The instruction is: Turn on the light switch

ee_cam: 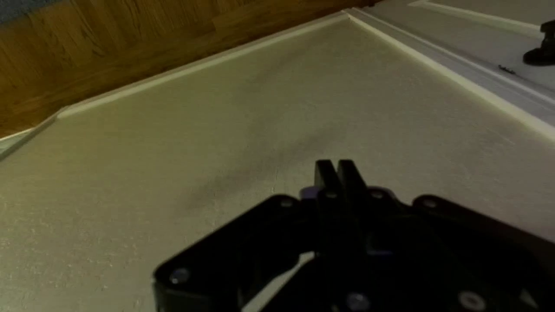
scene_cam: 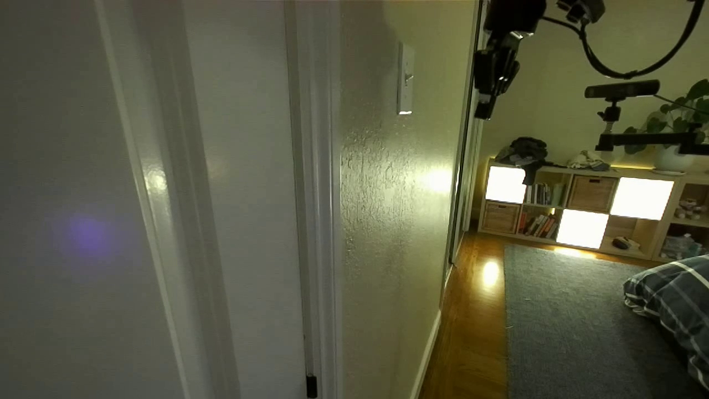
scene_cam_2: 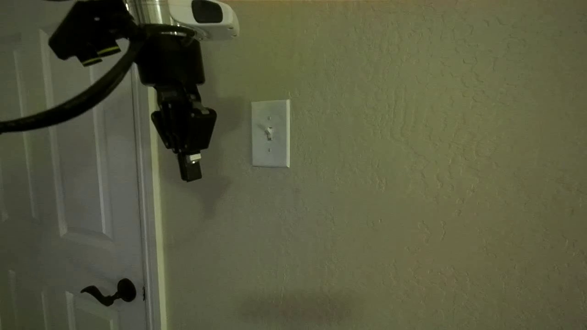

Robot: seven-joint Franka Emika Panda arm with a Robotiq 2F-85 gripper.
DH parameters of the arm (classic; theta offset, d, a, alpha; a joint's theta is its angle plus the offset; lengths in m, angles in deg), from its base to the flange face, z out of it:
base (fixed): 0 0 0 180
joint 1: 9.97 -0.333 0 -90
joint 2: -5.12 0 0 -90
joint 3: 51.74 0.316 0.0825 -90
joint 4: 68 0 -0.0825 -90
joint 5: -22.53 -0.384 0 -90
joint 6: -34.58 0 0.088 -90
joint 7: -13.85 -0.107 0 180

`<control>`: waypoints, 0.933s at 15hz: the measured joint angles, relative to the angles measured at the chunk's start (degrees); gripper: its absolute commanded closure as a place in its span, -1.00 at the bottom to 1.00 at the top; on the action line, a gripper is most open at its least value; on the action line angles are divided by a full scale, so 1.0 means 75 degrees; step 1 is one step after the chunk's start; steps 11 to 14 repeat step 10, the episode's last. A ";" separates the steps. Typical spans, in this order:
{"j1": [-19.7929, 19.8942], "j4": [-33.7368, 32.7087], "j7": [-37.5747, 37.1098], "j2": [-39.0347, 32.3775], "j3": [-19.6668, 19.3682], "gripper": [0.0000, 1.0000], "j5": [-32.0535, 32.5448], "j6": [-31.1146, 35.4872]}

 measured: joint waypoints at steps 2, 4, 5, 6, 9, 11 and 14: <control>-0.0025 0.0032 -0.0156 0.0084 0.0052 0.50 0.0031 -0.0383; -0.0061 0.0049 -0.0231 0.0139 0.0066 0.23 0.0032 -0.0546; -0.0063 0.0052 -0.0240 0.0149 0.0068 0.22 0.0032 -0.0565; -0.0063 0.0053 -0.0242 0.0150 0.0068 0.22 0.0032 -0.0568; -0.0063 0.0061 -0.0243 0.0150 0.0068 0.22 0.0032 -0.0568; -0.0063 0.0062 -0.0243 0.0150 0.0068 0.22 0.0032 -0.0568; -0.0063 0.0062 -0.0243 0.0150 0.0068 0.22 0.0032 -0.0568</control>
